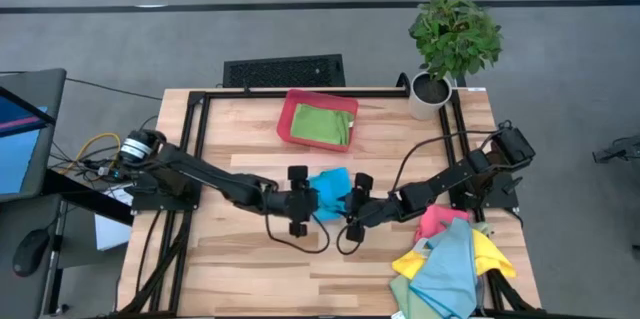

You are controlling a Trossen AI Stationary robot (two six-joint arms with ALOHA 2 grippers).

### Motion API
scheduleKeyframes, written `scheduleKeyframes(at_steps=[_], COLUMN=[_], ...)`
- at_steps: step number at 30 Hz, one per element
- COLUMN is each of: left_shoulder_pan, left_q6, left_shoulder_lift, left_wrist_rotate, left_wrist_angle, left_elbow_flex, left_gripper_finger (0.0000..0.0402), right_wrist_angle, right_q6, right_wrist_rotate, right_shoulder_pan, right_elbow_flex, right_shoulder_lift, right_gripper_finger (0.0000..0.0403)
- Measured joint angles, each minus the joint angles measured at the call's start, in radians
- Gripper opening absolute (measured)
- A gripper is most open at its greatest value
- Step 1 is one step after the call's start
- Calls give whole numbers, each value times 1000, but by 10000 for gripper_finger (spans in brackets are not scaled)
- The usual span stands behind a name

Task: Fold microfiber towels
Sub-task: Fold the blue microfiber cloth

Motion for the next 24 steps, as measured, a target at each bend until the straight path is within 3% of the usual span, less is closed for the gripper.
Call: scheduleKeyframes(at_steps=[12,24], left_shoulder_pan=[-16,-23], left_q6=[-73,-78], left_shoulder_lift=[70,70], left_wrist_rotate=[2,-8], left_wrist_angle=[81,93], left_elbow_flex=[-71,-71], left_gripper_finger=[185,185], right_wrist_angle=[-74,-204], right_q6=[36,140], right_wrist_rotate=[3,76], right_shoulder_pan=[-2,28], right_elbow_flex=[6,7], right_shoulder_lift=[87,17], right_gripper_finger=[175,138])
